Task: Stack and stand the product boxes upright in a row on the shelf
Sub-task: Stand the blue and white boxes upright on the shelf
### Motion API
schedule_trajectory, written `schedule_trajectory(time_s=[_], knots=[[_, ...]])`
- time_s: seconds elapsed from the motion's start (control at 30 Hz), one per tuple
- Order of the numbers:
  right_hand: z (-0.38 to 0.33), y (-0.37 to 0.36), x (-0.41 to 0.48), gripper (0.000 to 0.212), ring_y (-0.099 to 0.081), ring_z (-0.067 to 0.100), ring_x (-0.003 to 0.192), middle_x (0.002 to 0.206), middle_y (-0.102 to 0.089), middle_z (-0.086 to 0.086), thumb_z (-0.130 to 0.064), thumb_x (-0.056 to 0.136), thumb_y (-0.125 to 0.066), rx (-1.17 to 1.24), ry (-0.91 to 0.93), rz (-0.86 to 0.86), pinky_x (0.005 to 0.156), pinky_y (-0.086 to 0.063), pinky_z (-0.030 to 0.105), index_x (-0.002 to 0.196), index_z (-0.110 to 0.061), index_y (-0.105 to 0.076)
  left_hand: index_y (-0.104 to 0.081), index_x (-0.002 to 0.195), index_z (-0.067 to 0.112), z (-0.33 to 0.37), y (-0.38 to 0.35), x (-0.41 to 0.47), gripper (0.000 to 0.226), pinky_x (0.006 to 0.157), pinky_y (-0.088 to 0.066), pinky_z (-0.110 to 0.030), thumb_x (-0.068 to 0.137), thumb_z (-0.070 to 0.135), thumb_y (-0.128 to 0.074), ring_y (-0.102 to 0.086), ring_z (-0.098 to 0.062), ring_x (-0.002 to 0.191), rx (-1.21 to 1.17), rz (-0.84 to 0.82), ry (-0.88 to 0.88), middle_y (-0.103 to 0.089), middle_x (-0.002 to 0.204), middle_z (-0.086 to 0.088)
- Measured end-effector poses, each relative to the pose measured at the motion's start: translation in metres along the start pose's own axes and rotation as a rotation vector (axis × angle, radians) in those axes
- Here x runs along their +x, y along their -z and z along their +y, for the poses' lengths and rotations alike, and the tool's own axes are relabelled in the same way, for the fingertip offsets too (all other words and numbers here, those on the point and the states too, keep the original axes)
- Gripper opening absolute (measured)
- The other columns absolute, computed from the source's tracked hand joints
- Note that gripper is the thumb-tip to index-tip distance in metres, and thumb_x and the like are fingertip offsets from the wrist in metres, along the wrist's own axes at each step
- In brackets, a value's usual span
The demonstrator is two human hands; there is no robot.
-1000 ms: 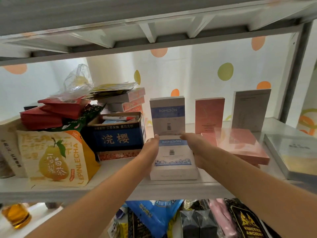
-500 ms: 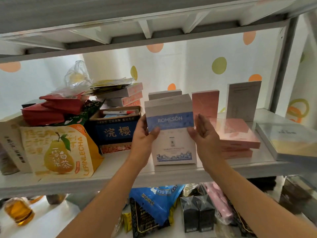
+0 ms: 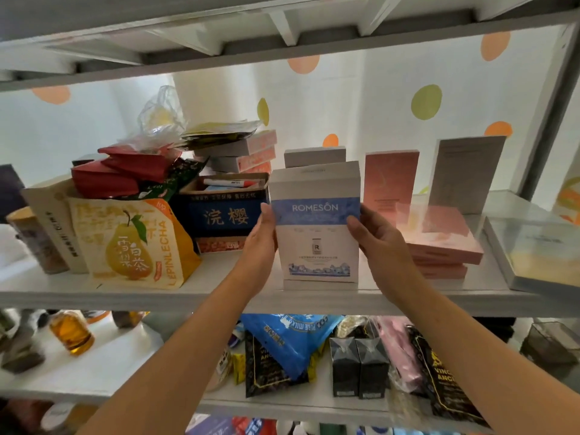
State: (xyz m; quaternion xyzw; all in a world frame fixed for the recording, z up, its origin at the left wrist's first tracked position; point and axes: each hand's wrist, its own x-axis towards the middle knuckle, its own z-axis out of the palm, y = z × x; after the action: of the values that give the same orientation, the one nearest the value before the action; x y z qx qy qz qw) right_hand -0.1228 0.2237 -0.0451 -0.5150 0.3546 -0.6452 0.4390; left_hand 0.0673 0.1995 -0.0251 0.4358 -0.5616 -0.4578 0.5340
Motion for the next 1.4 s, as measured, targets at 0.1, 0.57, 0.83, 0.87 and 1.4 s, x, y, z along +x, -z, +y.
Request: schedule_trajectory(time_s=[0.1, 0.57, 0.83, 0.87, 1.4], knots=[[-0.001, -0.006, -0.001, 0.035, -0.069, 0.017, 0.103, 0.116, -0.071, 0.005, -0.037, 0.102, -0.041, -0.064, -0.008, 0.004, 0.081, -0.056, 0.025, 0.127, -0.022, -0.06, -0.066, 0.119, 0.021, 0.003, -0.006, 0.0, 0.066, 0.088, -0.048, -0.026, 0.097, 0.061, -0.017, -0.064, -0.013, 0.102, 0.013, 0.027, 0.092, -0.071, 0.102, 0.003], [0.019, -0.006, -0.002, 0.075, -0.071, 0.02, 0.099, 0.104, -0.076, 0.002, -0.074, 0.089, -0.018, -0.087, -0.237, 0.109, 0.089, -0.055, 0.039, 0.121, -0.027, -0.066, -0.057, 0.132, 0.026, -0.025, -0.004, 0.003, 0.062, 0.106, -0.04, -0.037, 0.098, 0.06, -0.018, -0.056, -0.019, 0.126, -0.169, -0.062, 0.137, -0.066, 0.128, -0.001], [-0.05, 0.0, 0.083, 0.085, -0.008, 0.018, 0.152, 0.165, -0.008, -0.002, -0.072, 0.091, -0.015, 0.1, -0.198, 0.101, 0.123, -0.008, 0.042, 0.157, -0.018, -0.01, -0.02, 0.155, 0.016, 0.065, 0.015, 0.065, 0.076, 0.123, -0.009, -0.04, 0.097, 0.063, -0.007, -0.018, -0.017, 0.15, -0.421, -0.149, -0.077, -0.02, 0.162, -0.001], [-0.052, 0.001, 0.096, 0.087, -0.01, 0.019, 0.152, 0.164, -0.01, 0.001, -0.072, 0.091, -0.016, 0.129, -0.234, 0.105, 0.123, -0.008, 0.044, 0.156, -0.014, -0.012, -0.019, 0.155, 0.014, 0.069, 0.015, 0.075, 0.077, 0.123, -0.008, -0.04, 0.097, 0.063, -0.006, -0.016, -0.018, 0.15, -0.456, -0.164, -0.055, -0.018, 0.162, -0.003], [-0.048, 0.008, 0.175, 0.061, -0.056, 0.026, 0.121, 0.142, -0.052, 0.017, -0.023, 0.094, -0.064, -0.509, -0.068, 0.047, 0.107, -0.044, 0.041, 0.146, -0.005, -0.039, -0.046, 0.142, 0.009, 0.083, 0.011, 0.197, 0.054, 0.11, -0.039, -0.041, 0.093, 0.026, -0.063, -0.052, -0.027, 0.127, 0.931, -0.216, -0.218, -0.056, 0.138, -0.014]])
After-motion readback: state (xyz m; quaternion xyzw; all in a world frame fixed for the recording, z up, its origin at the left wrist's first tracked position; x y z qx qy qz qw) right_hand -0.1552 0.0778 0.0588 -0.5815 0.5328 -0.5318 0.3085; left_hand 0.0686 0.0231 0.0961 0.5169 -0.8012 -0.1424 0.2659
